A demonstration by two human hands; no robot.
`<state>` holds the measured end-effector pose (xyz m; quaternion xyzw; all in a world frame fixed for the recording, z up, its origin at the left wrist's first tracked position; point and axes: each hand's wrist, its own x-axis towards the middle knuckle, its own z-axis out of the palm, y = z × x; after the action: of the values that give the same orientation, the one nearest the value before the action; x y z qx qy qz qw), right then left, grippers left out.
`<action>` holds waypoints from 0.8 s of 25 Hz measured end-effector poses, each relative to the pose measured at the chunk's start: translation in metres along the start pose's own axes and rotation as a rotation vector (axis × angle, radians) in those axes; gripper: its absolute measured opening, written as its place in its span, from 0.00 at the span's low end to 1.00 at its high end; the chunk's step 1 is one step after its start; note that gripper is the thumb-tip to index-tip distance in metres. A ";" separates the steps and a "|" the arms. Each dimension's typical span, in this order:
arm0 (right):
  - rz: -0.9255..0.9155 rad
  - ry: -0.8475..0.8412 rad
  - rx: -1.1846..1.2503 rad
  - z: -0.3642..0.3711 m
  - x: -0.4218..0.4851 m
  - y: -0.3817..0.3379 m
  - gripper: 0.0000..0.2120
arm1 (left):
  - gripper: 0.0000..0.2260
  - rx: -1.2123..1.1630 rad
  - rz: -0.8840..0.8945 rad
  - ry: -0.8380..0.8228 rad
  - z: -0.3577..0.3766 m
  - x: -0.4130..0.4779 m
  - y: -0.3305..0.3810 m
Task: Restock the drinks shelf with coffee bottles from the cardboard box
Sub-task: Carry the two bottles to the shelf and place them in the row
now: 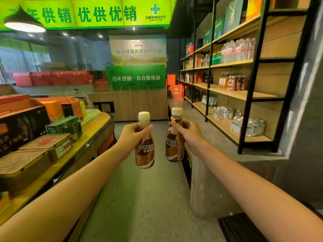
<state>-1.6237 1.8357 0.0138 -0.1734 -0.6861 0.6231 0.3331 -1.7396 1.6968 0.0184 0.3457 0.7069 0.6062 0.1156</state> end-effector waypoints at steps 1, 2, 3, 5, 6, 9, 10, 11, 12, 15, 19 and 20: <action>-0.007 -0.003 -0.005 -0.001 0.034 0.009 0.13 | 0.08 0.000 0.006 0.003 0.005 0.031 -0.006; -0.004 -0.004 -0.016 -0.002 0.067 0.016 0.16 | 0.07 0.000 0.008 0.006 0.010 0.062 -0.011; 0.004 -0.007 -0.019 -0.003 0.105 0.022 0.17 | 0.07 0.002 0.007 0.007 0.015 0.097 -0.015; 0.005 -0.019 0.001 -0.007 0.172 0.030 0.16 | 0.07 0.000 0.011 -0.003 0.025 0.160 -0.020; -0.005 -0.018 0.003 -0.009 0.205 0.034 0.14 | 0.07 -0.010 0.017 -0.001 0.029 0.191 -0.023; -0.002 -0.013 -0.024 -0.012 0.293 0.047 0.11 | 0.05 -0.020 0.008 0.018 0.041 0.275 -0.042; -0.002 -0.012 -0.027 -0.013 0.319 0.055 0.12 | 0.04 -0.025 0.013 0.010 0.045 0.302 -0.050; -0.003 -0.009 -0.032 -0.014 0.347 0.064 0.13 | 0.03 -0.036 0.019 -0.001 0.048 0.329 -0.058; -0.004 -0.003 -0.039 -0.015 0.374 0.074 0.14 | 0.02 -0.047 0.022 -0.010 0.052 0.356 -0.067; 0.011 0.040 -0.062 -0.018 0.458 0.105 0.16 | 0.03 -0.073 0.033 -0.035 0.063 0.448 -0.096; 0.011 0.130 -0.061 -0.020 0.575 0.136 0.09 | 0.02 -0.093 0.080 -0.140 0.076 0.585 -0.124; 0.017 0.160 -0.058 -0.022 0.602 0.141 0.10 | 0.02 -0.098 0.089 -0.171 0.081 0.617 -0.127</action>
<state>-2.0660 2.2682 0.0224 -0.2382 -0.6736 0.5899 0.3763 -2.1896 2.1443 0.0382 0.4210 0.6480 0.6128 0.1652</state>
